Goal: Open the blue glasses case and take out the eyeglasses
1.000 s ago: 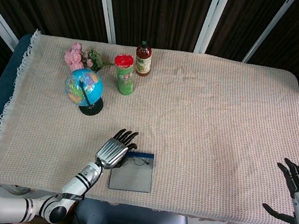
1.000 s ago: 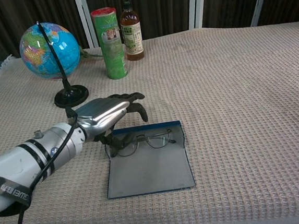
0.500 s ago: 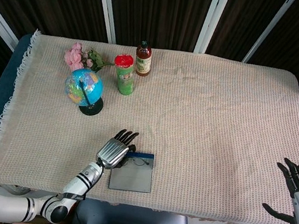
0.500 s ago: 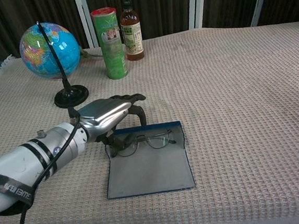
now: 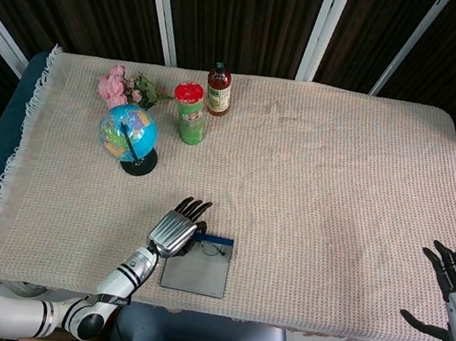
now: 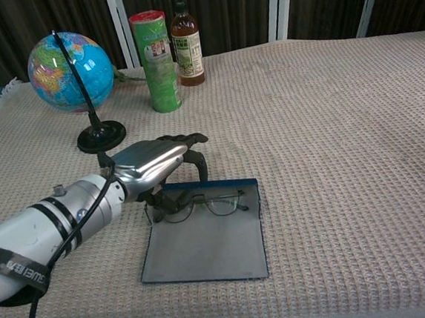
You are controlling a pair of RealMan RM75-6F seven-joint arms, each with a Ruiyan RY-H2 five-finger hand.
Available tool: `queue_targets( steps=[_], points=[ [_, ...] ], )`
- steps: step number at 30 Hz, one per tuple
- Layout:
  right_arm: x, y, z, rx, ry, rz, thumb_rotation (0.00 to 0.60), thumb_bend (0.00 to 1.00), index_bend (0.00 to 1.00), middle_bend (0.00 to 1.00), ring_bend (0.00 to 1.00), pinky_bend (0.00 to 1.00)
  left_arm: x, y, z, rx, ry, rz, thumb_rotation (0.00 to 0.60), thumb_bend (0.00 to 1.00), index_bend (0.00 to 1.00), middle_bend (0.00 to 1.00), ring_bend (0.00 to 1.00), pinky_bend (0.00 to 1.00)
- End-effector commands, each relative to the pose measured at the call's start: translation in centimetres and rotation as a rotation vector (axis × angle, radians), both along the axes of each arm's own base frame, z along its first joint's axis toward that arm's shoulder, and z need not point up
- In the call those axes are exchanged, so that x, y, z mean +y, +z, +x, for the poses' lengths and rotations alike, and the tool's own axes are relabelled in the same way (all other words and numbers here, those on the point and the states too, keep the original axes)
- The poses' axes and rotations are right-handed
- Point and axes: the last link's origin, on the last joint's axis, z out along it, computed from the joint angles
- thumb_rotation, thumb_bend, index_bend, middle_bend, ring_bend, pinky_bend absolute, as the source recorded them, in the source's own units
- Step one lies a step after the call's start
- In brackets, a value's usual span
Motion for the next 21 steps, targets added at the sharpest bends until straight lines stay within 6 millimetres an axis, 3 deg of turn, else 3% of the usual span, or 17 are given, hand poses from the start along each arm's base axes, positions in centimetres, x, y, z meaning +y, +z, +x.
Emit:
queue_targets(
  steps=[1, 21],
  points=[
    [0.01, 0.01, 0.00, 0.000, 0.000, 0.000, 0.600, 0.18, 0.00, 0.00, 0.00, 0.00, -0.04, -0.01, 0.06, -0.012, 0.006, -0.006, 0.600, 0.49, 0.45, 0.00, 0.00, 0.00],
    [0.06, 0.02, 0.00, 0.000, 0.002, -0.002, 0.600, 0.18, 0.00, 0.00, 0.00, 0.00, 0.03, -0.17, -0.35, -0.040, 0.009, 0.009, 0.600, 0.51, 0.59, 0.00, 0.00, 0.00]
  ],
)
